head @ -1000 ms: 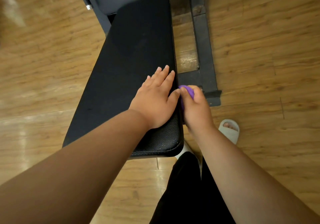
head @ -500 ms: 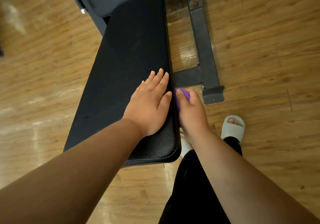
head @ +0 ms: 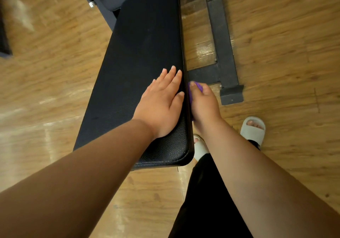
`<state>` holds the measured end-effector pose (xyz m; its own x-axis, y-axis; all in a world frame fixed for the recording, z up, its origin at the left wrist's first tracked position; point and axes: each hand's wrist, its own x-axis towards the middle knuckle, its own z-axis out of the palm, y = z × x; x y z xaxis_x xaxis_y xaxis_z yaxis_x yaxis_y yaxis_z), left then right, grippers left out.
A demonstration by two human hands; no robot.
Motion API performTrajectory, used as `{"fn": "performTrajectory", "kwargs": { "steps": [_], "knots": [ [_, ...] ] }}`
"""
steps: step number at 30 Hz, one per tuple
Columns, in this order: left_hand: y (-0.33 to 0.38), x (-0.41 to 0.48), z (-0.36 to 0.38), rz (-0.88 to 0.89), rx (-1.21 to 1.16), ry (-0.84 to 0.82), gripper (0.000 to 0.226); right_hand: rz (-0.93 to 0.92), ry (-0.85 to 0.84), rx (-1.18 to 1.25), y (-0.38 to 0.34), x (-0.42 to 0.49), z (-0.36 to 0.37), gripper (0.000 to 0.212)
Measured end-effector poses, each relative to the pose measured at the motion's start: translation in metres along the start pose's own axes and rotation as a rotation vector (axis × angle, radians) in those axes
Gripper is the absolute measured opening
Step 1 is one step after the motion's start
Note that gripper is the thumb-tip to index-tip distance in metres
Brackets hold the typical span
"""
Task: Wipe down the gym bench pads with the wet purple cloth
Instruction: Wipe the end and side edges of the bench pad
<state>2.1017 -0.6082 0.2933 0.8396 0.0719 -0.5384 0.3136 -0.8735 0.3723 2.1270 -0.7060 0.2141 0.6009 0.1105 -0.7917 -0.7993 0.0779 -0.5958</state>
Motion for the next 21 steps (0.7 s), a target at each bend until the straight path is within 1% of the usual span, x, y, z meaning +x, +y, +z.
{"fn": "performTrajectory", "kwargs": {
  "steps": [6, 8, 13, 16, 19, 21],
  "knots": [
    [-0.002, 0.0, 0.001, 0.001, -0.007, 0.003, 0.056, -0.027, -0.03, -0.041, 0.013, -0.016, -0.011, 0.012],
    [-0.001, 0.0, 0.0, -0.006, -0.009, -0.003, 0.054, -0.051, -0.018, -0.05, 0.01, -0.014, -0.011, 0.012],
    [0.002, 0.0, 0.0, -0.018, 0.002, -0.008, 0.052, -0.12, -0.005, -0.202, -0.015, 0.015, 0.007, 0.019],
    [0.001, 0.0, -0.001, -0.027, -0.009, -0.011, 0.053, -0.254, -0.041, -0.246, -0.01, 0.002, -0.003, 0.019],
    [0.001, 0.003, -0.006, -0.047, -0.06, -0.054, 0.053, -0.444, -0.086, -0.332, -0.003, -0.011, -0.014, 0.004],
    [0.0, 0.007, -0.01, -0.071, -0.093, -0.067, 0.052, -0.495, -0.083, -0.373, -0.012, -0.005, -0.011, 0.002]
  ]
}}
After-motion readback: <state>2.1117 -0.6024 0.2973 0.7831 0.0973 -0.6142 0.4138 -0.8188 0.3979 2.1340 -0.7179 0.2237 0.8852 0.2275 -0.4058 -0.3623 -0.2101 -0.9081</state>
